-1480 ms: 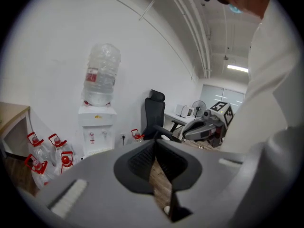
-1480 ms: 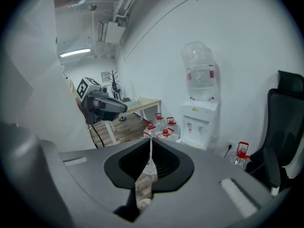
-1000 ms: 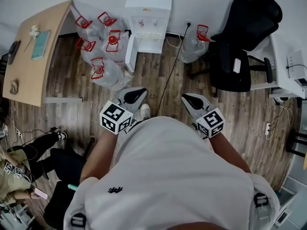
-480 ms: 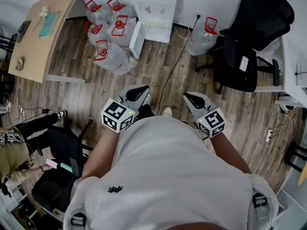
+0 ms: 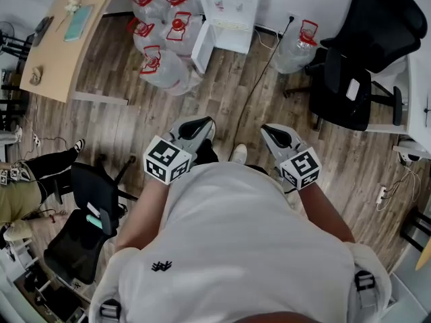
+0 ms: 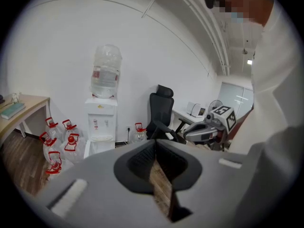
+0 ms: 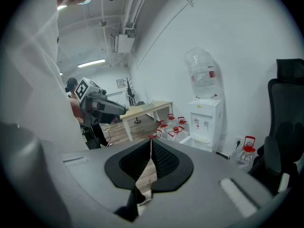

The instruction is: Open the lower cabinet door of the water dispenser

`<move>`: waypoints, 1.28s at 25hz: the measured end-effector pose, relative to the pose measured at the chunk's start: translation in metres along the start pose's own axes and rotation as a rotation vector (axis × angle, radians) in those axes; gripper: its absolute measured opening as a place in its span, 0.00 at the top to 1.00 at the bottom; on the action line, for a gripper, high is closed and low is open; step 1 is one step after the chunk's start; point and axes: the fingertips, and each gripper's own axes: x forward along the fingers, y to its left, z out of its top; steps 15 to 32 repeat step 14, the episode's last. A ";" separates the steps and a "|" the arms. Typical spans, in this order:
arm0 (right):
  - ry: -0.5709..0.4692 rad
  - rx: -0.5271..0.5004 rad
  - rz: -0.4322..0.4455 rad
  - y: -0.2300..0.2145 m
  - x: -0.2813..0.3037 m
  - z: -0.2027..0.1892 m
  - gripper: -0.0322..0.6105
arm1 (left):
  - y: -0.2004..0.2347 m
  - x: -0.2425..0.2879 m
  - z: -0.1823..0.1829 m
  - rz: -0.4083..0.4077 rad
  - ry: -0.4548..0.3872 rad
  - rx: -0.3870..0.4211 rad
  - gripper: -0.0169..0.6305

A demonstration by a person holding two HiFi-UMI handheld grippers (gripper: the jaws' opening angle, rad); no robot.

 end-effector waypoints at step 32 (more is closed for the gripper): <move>0.025 -0.070 -0.033 0.017 0.103 0.051 0.94 | 0.100 -0.034 0.021 -0.070 -0.074 -0.026 0.89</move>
